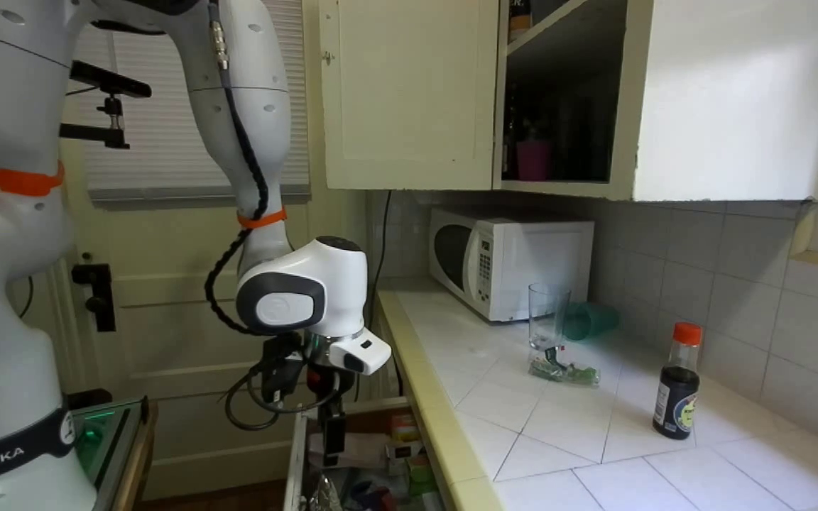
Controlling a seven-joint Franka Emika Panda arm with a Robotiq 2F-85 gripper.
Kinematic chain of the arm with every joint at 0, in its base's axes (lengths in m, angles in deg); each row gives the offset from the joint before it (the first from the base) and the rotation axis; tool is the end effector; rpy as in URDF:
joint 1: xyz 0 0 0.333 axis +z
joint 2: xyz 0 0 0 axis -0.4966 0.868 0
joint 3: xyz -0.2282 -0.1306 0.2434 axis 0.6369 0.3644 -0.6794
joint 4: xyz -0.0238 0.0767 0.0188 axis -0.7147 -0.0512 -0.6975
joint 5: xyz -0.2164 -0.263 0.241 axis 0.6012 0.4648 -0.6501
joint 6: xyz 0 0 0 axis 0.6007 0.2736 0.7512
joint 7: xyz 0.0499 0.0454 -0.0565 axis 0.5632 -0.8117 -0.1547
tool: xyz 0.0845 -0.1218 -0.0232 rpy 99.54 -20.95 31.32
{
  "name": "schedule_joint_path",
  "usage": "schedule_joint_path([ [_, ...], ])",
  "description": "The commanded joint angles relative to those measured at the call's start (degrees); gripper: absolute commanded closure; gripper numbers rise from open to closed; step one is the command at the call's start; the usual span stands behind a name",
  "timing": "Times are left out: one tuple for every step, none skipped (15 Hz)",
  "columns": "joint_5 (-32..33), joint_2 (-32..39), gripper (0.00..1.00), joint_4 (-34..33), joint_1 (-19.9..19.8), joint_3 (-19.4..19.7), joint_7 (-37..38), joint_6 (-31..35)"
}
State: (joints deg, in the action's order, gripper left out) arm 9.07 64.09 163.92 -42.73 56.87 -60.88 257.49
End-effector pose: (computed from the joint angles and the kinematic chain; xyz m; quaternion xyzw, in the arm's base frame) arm 0.3848 0.0211 0.1015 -0.9978 0.0422 0.0278 0.0436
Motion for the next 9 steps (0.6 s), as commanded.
schedule_joint_path([
  [-9.3,3.9,0.0,-0.2,-6.0,-9.0,-6.6,2.9],
  [-10.4,4.6,0.0,-0.3,-7.2,-11.0,-7.4,2.8],
  [-10.9,4.7,0.0,-0.3,-7.1,-11.8,-7.3,1.7],
  [-11.1,5.1,0.0,-0.3,-7.3,-12.5,-7.4,1.3],
  [-10.6,4.9,0.0,-0.3,-5.9,-11.5,-6.2,0.3],
  [-10.2,4.8,0.0,-0.2,-5.2,-10.9,-5.7,-0.4],
  [-9.5,4.7,0.0,-0.2,-5.0,-10.6,-6.3,-2.1],
  [-9.2,4.5,0.0,-0.2,-4.9,-10.4,-6.8,-4.7],
  [-9.1,4.0,0.0,-0.3,-3.7,-9.1,-6.5,-7.5],
])
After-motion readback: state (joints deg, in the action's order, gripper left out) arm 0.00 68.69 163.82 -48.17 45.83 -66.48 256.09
